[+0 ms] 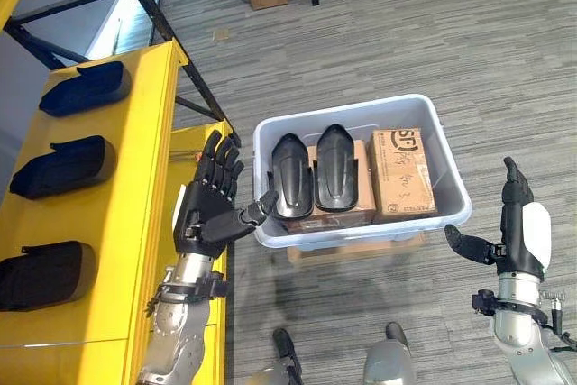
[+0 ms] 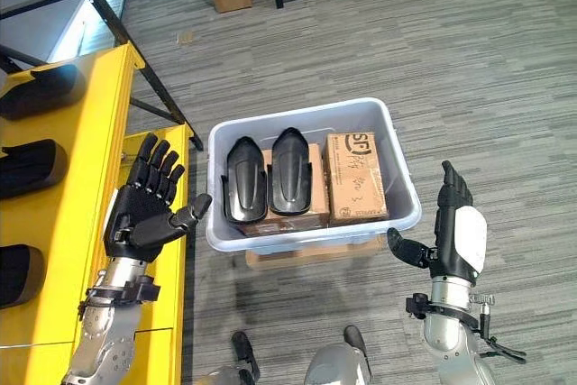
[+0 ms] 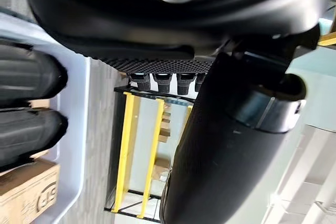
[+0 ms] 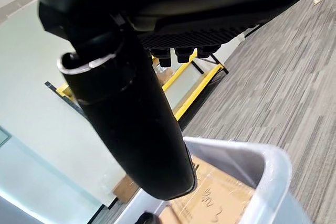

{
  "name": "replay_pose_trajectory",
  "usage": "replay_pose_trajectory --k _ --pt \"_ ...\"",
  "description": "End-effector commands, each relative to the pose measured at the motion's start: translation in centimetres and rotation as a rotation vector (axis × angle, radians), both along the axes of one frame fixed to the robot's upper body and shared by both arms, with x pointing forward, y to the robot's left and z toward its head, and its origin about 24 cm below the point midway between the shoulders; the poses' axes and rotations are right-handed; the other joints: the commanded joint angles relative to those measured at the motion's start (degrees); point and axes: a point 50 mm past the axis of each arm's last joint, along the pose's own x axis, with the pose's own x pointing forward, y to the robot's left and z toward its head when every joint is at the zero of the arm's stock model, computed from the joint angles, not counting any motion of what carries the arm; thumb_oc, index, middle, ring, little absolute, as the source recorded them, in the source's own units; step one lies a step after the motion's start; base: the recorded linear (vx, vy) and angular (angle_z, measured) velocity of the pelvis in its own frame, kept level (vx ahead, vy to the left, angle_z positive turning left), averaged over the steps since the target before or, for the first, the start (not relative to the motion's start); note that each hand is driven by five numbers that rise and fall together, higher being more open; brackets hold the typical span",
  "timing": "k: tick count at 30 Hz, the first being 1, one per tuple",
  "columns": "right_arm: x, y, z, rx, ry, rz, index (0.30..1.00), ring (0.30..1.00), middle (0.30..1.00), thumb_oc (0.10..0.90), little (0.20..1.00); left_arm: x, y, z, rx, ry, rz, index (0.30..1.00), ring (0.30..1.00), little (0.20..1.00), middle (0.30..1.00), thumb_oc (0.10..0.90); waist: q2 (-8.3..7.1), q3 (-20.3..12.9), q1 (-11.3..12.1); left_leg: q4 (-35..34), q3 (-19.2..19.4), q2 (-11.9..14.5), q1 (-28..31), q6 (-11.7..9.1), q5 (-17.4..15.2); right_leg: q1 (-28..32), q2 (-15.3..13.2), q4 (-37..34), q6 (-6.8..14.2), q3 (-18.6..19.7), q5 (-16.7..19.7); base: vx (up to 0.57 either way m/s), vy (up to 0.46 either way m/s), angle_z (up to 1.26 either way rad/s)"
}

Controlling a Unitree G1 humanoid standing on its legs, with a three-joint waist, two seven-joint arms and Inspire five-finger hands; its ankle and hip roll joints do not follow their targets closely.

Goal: Move parts from the plastic box to the shelf.

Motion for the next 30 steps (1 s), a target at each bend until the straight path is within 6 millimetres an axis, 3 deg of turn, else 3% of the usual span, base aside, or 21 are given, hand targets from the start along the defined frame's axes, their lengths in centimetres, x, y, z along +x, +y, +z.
replay_pose_trajectory --k 1,5,9,12,13,14,16,18,19,23,30 --pt "0.5 1.3 4.9 -0.094 -0.237 0.139 1.0 1.0 1.0 0.9 1.0 -0.1 1.2 4.6 0.025 -0.246 0.012 1.0 1.0 1.0 1.0 0.9 -0.2 -3.21 0.86 2.36 -0.85 2.28 -0.1 1.99 -4.74 -3.02 0.16 6.09 -3.35 -3.6 -0.48 0.22 0.094 -0.12" --pt "1.3 2.5 6.2 -0.116 -0.286 0.199 1.0 1.0 1.0 0.9 1.0 -0.4 1.6 4.3 0.023 -0.219 -0.008 1.0 1.0 1.0 1.0 0.9 -1.43 -3.7 2.44 3.32 -0.55 2.06 0.5 2.16 -5.67 -1.29 -1.34 4.09 -2.69 -5.05 1.39 0.16 0.092 -0.1" --pt "2.2 3.1 7.2 -0.109 -0.319 0.194 1.0 1.0 1.0 0.9 1.0 -0.4 1.0 4.7 0.035 -0.247 -0.099 1.0 1.0 1.0 1.0 0.9 -2.85 -4.31 3.96 5.93 0.71 1.16 -0.12 3.8 -7.47 0.01 -2.29 5.34 -3.05 -5.84 2.3 0.18 0.234 -0.17" --pt "2.7 3.1 7.2 -0.073 -0.312 0.19 1.0 1.0 1.0 0.9 1.0 0.2 0.5 4.5 0.032 -0.21 -0.132 1.0 1.0 1.0 1.0 0.9 -3.9 -3.84 5.06 5.92 3.8 -0.8 2.13 6.22 -9.35 -3.96 -6.35 16.5 -2.88 -8.59 11.0 0.16 0.221 0.01" --pt "2.9 3.4 7.2 -0.061 -0.312 0.21 1.0 1.0 1.0 0.9 1.0 0.2 0.5 4.5 0.047 -0.205 -0.127 1.0 1.0 1.0 1.0 0.9 -3.99 -3.46 5.58 5.47 5.4 -0.68 3.43 6.52 -9.57 -5.87 -7.06 19.08 -2.65 -9.41 12.22 0.16 0.083 -0.51" --pt "3.3 3.7 7.4 -0.046 -0.312 0.234 1.0 1.0 1.0 0.9 1.0 0.1 0.6 4.4 0.06 -0.194 -0.116 1.0 1.0 1.0 1.0 0.9 -4.05 -2.97 6.09 4.76 7.41 -0.28 4.82 6.52 -9.54 -7.35 -6.69 20.06 -2.52 -10.56 12.16 0.14 -0.039 -1.02" --pt "3.6 3.9 7.8 -0.038 -0.312 0.256 1.0 1.0 1.0 0.9 1.0 0.0 0.7 4.3 0.052 -0.173 -0.09 1.0 1.0 1.0 1.0 0.9 -4.27 -2.32 5.6 2.48 8.24 -0.41 6.45 6.2 -9.16 -9.45 -1.13 15.27 -2.65 -10.4 10.05 0.13 -0.15 -1.43" --pt "3.2 3.9 8.0 -0.03 -0.319 0.265 1.0 1.0 1.0 0.9 1.0 0.1 0.7 4.4 0.023 -0.164 -0.09 1.0 1.0 1.0 1.0 0.9 -4.34 -2.48 3.62 -0.25 5.33 -1.93 7.18 6.38 -9.45 -11.33 5.35 5.68 -2.92 -7.5 7.66 0.15 -0.21 -0.75" --pt "2.7 3.9 7.8 -0.038 -0.314 0.254 1.0 1.0 1.0 0.9 1.0 0.1 0.6 4.2 0.014 -0.161 -0.097 1.0 1.0 1.0 1.0 0.9 -4.09 -2.61 2.67 -0.74 2.86 -2.83 6.91 6.77 -9.48 -12.25 7.13 4.45 -2.92 -4.43 7.45 0.13 -0.214 0.21" --pt "2.1 3.5 7.0 -0.05 -0.278 0.242 1.0 1.0 1.0 0.9 1.0 -0.4 0.6 3.0 -0.064 -0.132 -0.104 1.0 1.0 1.0 1.0 0.9 -3.5 -3.63 3.05 -2.17 0.49 -3.7 6.09 5.44 -7.14 -7.69 8.01 -2.89 -3.74 -4.81 8.26 0.14 -0.247 1.08" --pt "3.2 4.5 8.5 -0.151 -0.33 0.283 1.0 1.0 1.0 0.9 1.0 -0.2 0.0 3.0 -0.05 -0.13 -0.13 1.0 1.0 1.0 1.0 0.9 -1.84 -2.11 3.68 -1.37 0.77 -2.85 4.79 4.51 -6.91 -7.0 7.4 -2.51 -4.8 -6.29 6.73 0.03 -0.035 0.1"
